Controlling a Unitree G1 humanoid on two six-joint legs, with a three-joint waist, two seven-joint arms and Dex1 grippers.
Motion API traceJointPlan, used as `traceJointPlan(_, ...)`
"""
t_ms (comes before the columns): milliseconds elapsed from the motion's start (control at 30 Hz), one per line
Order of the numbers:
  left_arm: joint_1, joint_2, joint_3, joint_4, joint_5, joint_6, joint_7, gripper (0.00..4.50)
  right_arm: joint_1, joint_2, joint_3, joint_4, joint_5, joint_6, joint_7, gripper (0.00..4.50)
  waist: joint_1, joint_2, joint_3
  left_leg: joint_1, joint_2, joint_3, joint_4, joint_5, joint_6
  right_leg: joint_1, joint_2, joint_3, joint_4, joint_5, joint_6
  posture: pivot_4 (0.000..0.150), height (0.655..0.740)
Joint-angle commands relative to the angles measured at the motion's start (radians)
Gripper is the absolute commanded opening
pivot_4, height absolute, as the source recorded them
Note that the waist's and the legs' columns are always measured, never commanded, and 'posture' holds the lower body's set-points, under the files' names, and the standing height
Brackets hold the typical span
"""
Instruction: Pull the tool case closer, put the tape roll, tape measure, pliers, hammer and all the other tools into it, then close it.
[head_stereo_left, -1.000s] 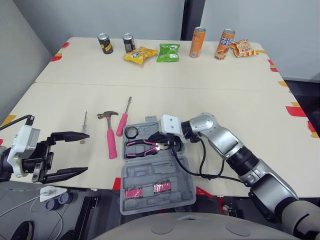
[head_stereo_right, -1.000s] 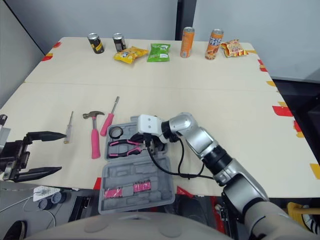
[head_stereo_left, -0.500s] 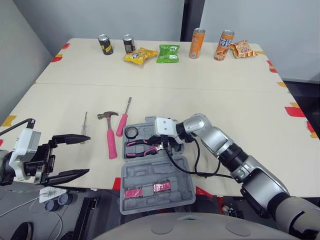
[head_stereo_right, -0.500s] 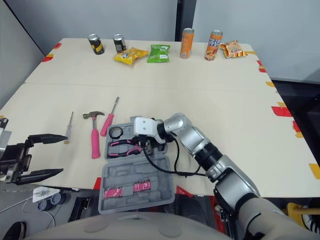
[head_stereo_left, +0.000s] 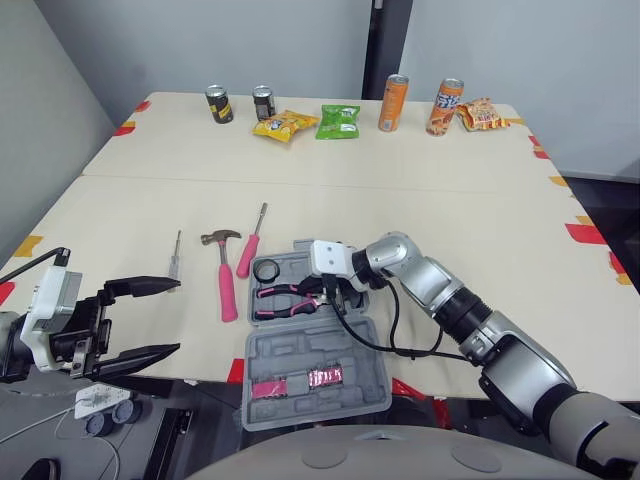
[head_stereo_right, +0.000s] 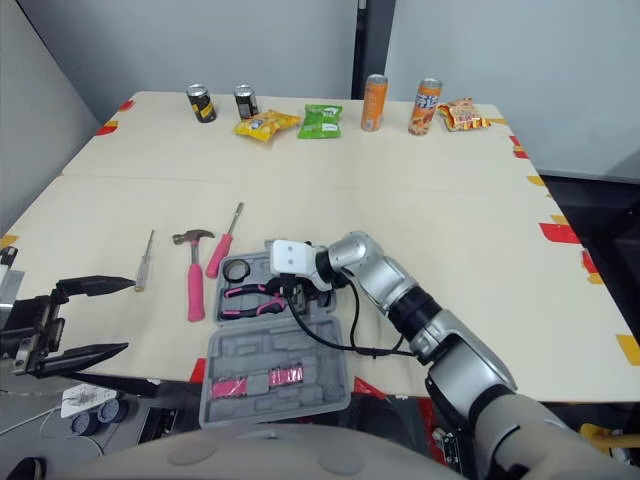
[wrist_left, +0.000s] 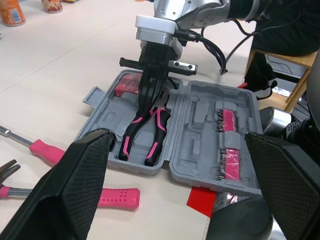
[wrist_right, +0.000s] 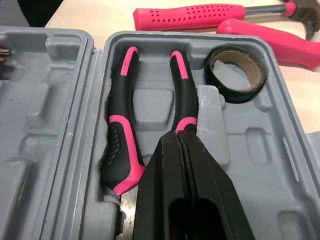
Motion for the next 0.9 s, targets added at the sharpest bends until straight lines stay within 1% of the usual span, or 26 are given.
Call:
traceJointPlan(33,-0.019,-0.017,0.035,0.029,0.01,0.019,0.053,4.5,0.059,-0.011,-0.1,0.04,0.038,-0.053,-0.053,0.05,0.0,0.0,0.001,0.0,0.0,0.0,0.0,0.0,0.0,0.0,0.0,0.0,0.0,0.0,0.0,0.15,0.7385)
traceJointPlan(100,-0.044,-0.029,0.052,0.083,0.021,0.031,0.104,4.5,0.09,-0.008,-0.169,-0.04,0.106,-0.096,-0.048,0.05,0.002,-0.002,0.003,-0.003,0.0,0.0,0.001,0.0,0.0,-0.003,0.0,-0.001,0.0,0.0,0.0,0.15,0.7385)
traceJointPlan(133,-0.056,-0.037,0.064,0.124,0.021,0.03,0.119,4.5,0.113,-0.012,-0.21,-0.095,0.143,-0.1,-0.057,0.05,0.003,-0.005,0.006,-0.003,0.0,-0.001,0.001,0.0,0.0,-0.004,0.0,-0.001,0.0,0.0,0.0,0.15,0.7385)
traceJointPlan(233,-0.093,-0.06,0.108,0.206,-0.007,0.049,0.166,4.5,0.181,-0.028,-0.307,-0.239,0.243,-0.089,-0.059,0.05,0.004,-0.007,0.016,-0.006,0.0,-0.001,0.001,0.0,0.0,-0.008,0.001,-0.001,0.0,0.0,0.0,0.15,0.7385)
traceJointPlan(333,-0.123,-0.077,0.165,0.298,-0.012,0.048,0.207,4.5,0.301,-0.074,-0.431,-0.397,0.375,-0.036,-0.064,0.05,0.011,-0.01,0.018,-0.007,0.002,0.0,0.001,0.0,-0.001,-0.009,0.003,0.0,0.001,0.0,0.0,0.15,0.7385)
traceJointPlan(367,-0.129,-0.084,0.19,0.344,-0.011,0.042,0.224,4.5,0.353,-0.099,-0.493,-0.44,0.412,-0.011,-0.087,0.05,0.013,-0.01,0.018,-0.006,0.002,0.0,0.001,0.0,-0.001,-0.008,0.002,0.0,-0.001,0.0,0.0,0.15,0.7385)
traceJointPlan(433,-0.138,-0.098,0.228,0.414,-0.009,0.03,0.252,4.5,0.436,-0.138,-0.593,-0.486,0.467,0.014,-0.117,0.05,0.021,-0.011,0.018,-0.005,0.002,0.0,0.001,0.0,-0.002,-0.007,0.002,0.0,-0.003,0.0,0.0,0.15,0.7385)
traceJointPlan(533,-0.151,-0.108,0.261,0.508,0.008,0.003,0.281,4.5,0.558,-0.189,-0.731,-0.486,0.499,0.0,-0.156,0.05,0.032,-0.011,0.019,-0.005,0.001,0.0,0.001,-0.001,-0.002,-0.005,0.001,0.0,-0.005,0.0,0.0,0.15,0.7385)
traceJointPlan(633,-0.183,-0.115,0.291,0.611,0.027,-0.043,0.347,4.5,0.656,-0.217,-0.893,-0.414,0.524,-0.045,-0.199,0.83,0.036,-0.012,0.02,-0.004,0.002,-0.001,-0.001,-0.001,-0.002,-0.004,0.002,-0.001,-0.005,0.0,0.0,0.15,0.7385)
traceJointPlan(700,-0.206,-0.119,0.308,0.685,0.043,-0.084,0.404,4.5,0.711,-0.231,-1.011,-0.339,0.535,-0.09,-0.23,1.61,0.036,-0.012,0.02,-0.004,0.002,-0.001,-0.001,-0.001,-0.002,-0.004,0.001,-0.001,-0.006,0.0,0.0,0.15,0.7385)
traceJointPlan(733,-0.217,-0.12,0.313,0.717,0.052,-0.103,0.43,4.5,0.736,-0.237,-1.062,-0.3,0.542,-0.112,-0.237,1.89,0.036,-0.012,0.021,-0.004,0.002,-0.001,-0.001,-0.001,-0.002,-0.003,0.001,-0.001,-0.006,0.0,0.0,0.15,0.7385)
traceJointPlan(833,-0.245,-0.119,0.313,0.792,0.071,-0.134,0.474,4.5,0.783,-0.244,-1.159,-0.206,0.556,-0.151,-0.251,2.89,0.034,-0.012,0.023,-0.004,0.001,-0.001,-0.002,-0.003,0.001,-0.002,0.001,-0.001,-0.008,0.0,0.0,0.15,0.7385)
traceJointPlan(900,-0.261,-0.115,0.301,0.84,0.089,-0.151,0.497,4.5,0.806,-0.246,-1.206,-0.146,0.562,-0.169,-0.257,3.65,0.029,-0.012,0.024,-0.003,0.001,-0.001,-0.003,-0.003,0.003,-0.001,0.001,-0.001,-0.008,0.0,0.0,0.15,0.7385)
